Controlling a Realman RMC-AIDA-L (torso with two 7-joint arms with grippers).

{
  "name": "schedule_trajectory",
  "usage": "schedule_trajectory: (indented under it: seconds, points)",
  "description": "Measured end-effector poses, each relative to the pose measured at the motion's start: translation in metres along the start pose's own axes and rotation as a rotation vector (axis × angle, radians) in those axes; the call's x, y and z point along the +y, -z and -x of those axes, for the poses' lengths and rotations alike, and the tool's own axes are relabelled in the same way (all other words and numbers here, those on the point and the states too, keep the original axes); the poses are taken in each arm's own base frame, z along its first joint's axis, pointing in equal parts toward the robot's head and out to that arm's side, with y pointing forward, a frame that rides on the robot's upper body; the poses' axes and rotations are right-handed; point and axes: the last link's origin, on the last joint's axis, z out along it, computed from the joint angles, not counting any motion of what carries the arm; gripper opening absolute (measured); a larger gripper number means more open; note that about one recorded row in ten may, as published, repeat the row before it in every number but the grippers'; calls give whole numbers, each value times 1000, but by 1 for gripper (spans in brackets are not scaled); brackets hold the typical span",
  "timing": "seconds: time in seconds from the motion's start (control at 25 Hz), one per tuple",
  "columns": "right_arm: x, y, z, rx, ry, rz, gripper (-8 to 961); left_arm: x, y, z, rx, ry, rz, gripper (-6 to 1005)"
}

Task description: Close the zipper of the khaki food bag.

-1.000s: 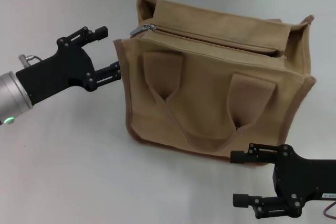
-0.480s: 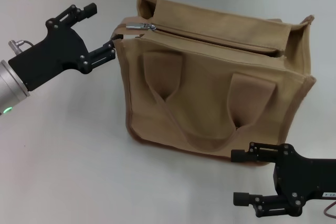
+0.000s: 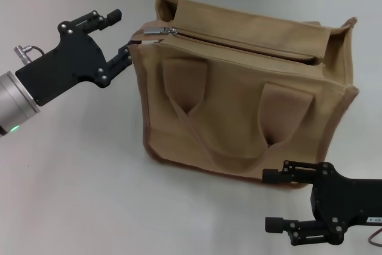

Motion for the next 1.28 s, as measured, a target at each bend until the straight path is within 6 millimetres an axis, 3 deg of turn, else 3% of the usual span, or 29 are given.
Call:
schedule_trajectory:
  seconds: [0.12, 0.52, 0.8, 1.16, 1.28]
  points:
    - [0, 0, 1, -3, 0, 5, 779, 0, 1, -1, 6, 0, -1, 491]
    - [5, 2, 8, -44, 11, 39, 780, 8, 9, -6, 67, -31, -19, 271]
    - [15, 17, 32, -202, 64, 91, 780, 14, 17, -10, 118, -48, -37, 29]
    - [10, 25, 56, -358, 86, 64, 780, 19, 18, -17, 174, -72, -37, 1]
    - [-4, 22, 78, -411, -12, 91, 780, 20, 17, -20, 197, -68, -35, 2]
